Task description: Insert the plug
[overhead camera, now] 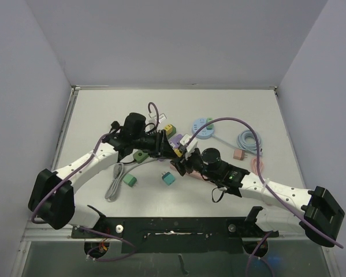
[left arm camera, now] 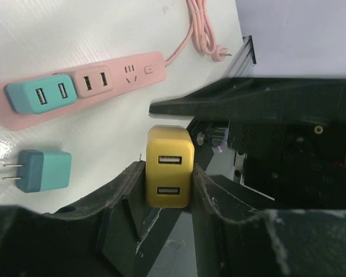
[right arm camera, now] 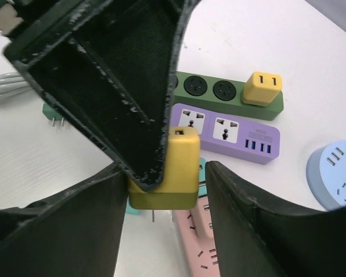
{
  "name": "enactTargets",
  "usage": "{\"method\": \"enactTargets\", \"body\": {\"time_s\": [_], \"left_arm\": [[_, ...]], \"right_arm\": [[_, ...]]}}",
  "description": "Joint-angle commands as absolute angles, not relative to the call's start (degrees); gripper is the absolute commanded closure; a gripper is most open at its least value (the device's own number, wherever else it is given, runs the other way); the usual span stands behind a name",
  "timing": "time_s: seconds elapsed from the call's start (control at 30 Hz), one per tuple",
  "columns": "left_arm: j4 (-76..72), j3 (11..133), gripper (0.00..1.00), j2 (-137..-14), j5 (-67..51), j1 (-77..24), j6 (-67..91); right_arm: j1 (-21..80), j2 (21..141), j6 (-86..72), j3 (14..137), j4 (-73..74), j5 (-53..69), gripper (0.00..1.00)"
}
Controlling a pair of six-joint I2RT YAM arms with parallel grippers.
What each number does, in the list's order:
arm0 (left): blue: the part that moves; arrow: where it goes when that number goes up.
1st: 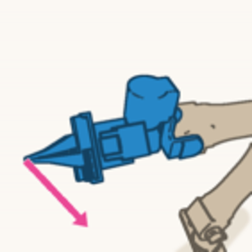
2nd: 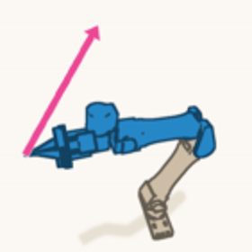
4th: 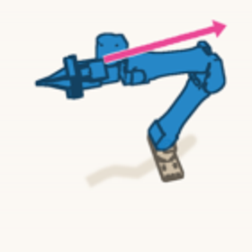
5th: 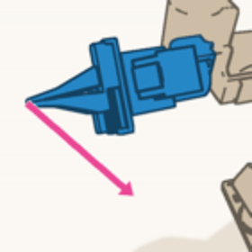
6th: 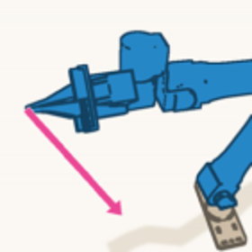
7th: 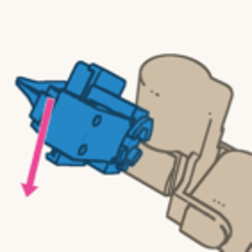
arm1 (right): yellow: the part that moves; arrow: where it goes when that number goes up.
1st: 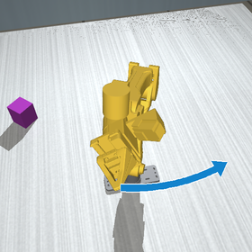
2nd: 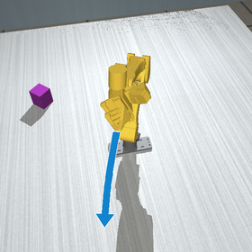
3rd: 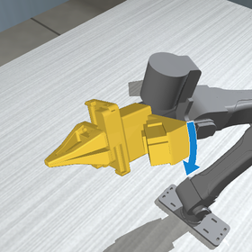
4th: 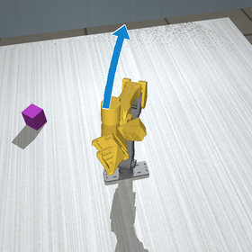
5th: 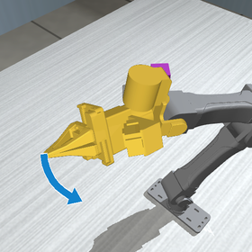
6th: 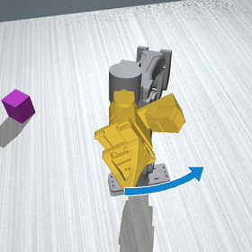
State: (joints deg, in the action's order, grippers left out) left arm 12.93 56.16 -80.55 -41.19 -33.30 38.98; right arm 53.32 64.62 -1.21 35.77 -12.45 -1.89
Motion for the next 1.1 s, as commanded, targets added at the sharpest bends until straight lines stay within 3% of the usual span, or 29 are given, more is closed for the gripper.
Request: {"method": "enactTargets", "body": {"time_s": [0.0, 0.1, 0.2, 0.63, 1.07], "left_arm": [[17.1, 61.4, 0.91, -80.5, -40.7, -33.7, 32.7], [19.3, 63.2, 0.93, -80.0, -36.3, -32.7, 28.1], [20.0, 63.4, 0.94, -78.9, -31.3, -29.8, 22.8], [8.0, 54.5, 1.0, -78.0, -14.9, -23.9, -5.5], [6.8, 60.8, 1.0, -88.6, -21.5, -25.2, -15.6]], "right_arm": [[52.5, 64.0, -3.3, 37.8, -15.1, -5.6, 0.37], [52.4, 62.3, -4.1, 36.7, -15.2, -6.7, 0.17], [52.5, 59.8, -5.7, 35.4, -15.1, -7.6, 0.1], [45.7, 53.7, -29.8, 35.4, -2.9, -17.4, 0.08], [30.9, 50.5, -41.5, 32.0, 2.1, -8.0, 0.08]]}}
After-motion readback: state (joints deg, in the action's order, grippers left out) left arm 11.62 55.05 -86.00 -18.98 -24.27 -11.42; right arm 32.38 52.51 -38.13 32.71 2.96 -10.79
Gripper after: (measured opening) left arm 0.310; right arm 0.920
